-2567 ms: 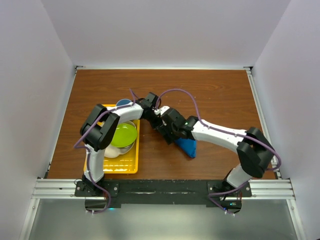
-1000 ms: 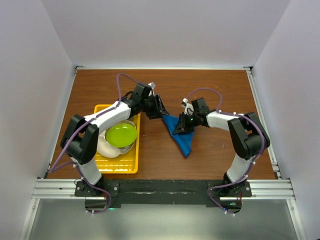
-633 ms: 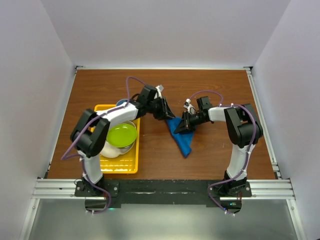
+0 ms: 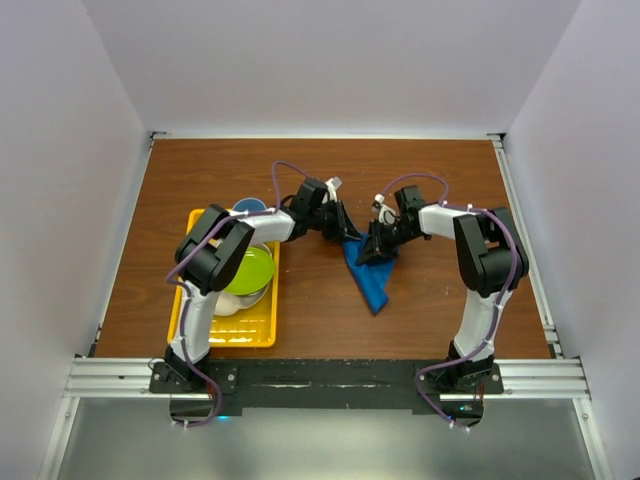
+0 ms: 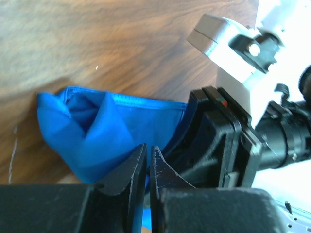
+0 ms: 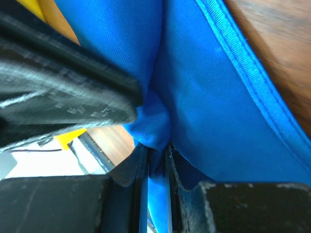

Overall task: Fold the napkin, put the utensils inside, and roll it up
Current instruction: Roll the napkin with the utensil

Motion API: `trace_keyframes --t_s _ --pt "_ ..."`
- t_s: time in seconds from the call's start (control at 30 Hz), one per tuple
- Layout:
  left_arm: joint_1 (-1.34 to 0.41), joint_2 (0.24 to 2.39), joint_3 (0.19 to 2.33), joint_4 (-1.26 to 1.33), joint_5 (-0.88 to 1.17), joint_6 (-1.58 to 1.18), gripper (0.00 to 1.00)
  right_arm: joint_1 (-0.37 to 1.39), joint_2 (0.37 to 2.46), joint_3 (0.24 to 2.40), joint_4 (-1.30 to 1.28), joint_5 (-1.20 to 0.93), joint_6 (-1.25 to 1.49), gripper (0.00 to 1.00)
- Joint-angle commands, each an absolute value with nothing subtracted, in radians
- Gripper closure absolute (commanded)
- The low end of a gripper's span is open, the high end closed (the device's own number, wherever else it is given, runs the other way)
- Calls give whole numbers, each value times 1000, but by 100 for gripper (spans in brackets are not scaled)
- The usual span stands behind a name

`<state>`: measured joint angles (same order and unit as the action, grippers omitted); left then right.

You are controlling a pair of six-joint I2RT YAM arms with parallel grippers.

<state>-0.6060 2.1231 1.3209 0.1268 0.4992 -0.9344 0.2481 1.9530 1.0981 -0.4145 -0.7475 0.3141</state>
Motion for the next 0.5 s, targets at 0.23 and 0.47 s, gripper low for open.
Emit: trace_keyframes --t_s 0.23,0.47 --pt "-603 2218 1331 40 422 -844 95 291 1777 1137 -655 -298 252 61" --pt "-594 2238 1321 21 416 -825 98 307 1600 1060 -721 -186 278 56"
